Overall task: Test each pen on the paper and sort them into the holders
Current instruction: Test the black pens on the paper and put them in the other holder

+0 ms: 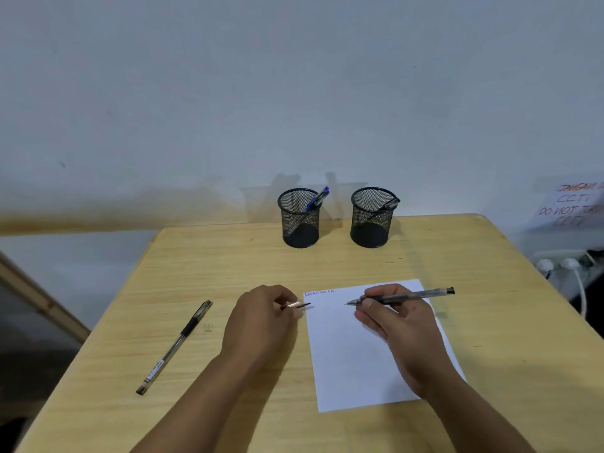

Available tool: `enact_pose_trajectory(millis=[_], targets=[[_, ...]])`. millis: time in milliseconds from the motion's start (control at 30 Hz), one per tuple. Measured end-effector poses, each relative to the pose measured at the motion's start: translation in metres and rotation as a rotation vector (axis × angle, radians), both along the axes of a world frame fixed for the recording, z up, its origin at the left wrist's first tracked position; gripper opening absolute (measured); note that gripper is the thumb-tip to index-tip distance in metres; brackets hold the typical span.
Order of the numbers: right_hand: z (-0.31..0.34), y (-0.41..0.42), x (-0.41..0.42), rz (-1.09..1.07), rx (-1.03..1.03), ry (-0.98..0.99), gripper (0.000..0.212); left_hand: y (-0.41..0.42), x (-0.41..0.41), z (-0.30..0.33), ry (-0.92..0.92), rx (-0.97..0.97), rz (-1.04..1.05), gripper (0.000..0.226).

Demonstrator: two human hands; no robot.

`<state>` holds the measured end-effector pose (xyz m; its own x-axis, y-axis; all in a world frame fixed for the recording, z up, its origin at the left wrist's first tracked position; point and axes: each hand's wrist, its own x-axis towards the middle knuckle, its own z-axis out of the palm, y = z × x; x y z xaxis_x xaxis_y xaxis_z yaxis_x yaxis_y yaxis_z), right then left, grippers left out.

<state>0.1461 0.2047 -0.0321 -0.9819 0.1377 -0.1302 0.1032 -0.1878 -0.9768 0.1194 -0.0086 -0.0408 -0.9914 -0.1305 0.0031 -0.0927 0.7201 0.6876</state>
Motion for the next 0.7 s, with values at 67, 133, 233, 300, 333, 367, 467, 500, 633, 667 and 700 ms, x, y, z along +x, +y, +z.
enact_pose_trajectory(millis=[67, 133, 233, 300, 333, 367, 467, 500, 633, 667, 700], targets=[[0.003, -0.002, 0.001, 0.011, -0.023, 0.011, 0.009, 0.004, 0.009, 0.004, 0.030, 0.051, -0.042, 0.008], [0.008, -0.005, 0.004, 0.030, 0.007, 0.033, 0.008, 0.008, 0.016, 0.007, 0.059, 0.076, -0.088, 0.009], [0.015, -0.009, 0.008, 0.067, 0.093, 0.082, 0.009, 0.015, 0.024, 0.013, 0.100, 0.109, -0.150, 0.009], [0.016, -0.011, 0.010, 0.087, 0.152, 0.092, 0.011, 0.018, 0.028, 0.016, 0.124, 0.125, -0.166, 0.010], [0.016, -0.012, 0.012, 0.096, 0.180, 0.092, 0.010, 0.020, 0.029, 0.017, 0.134, 0.134, -0.170, 0.010], [0.016, -0.012, 0.013, 0.106, 0.207, 0.093, 0.010, 0.021, 0.031, 0.017, 0.142, 0.147, -0.175, 0.010], [0.015, -0.012, 0.016, 0.129, 0.265, 0.111, 0.012, 0.026, 0.035, 0.018, 0.152, 0.167, -0.197, 0.011], [0.015, -0.012, 0.017, 0.131, 0.261, 0.116, 0.013, 0.028, 0.036, 0.018, 0.154, 0.168, -0.204, 0.011], [0.012, -0.009, 0.020, 0.100, 0.264, 0.122, 0.013, 0.029, 0.037, 0.017, 0.157, 0.196, -0.211, 0.014], [0.012, -0.009, 0.021, 0.097, 0.261, 0.122, 0.013, 0.029, 0.036, 0.017, 0.159, 0.203, -0.227, 0.014], [0.011, -0.008, 0.022, 0.094, 0.260, 0.123, 0.013, 0.029, 0.036, 0.017, 0.159, 0.214, -0.248, 0.015]])
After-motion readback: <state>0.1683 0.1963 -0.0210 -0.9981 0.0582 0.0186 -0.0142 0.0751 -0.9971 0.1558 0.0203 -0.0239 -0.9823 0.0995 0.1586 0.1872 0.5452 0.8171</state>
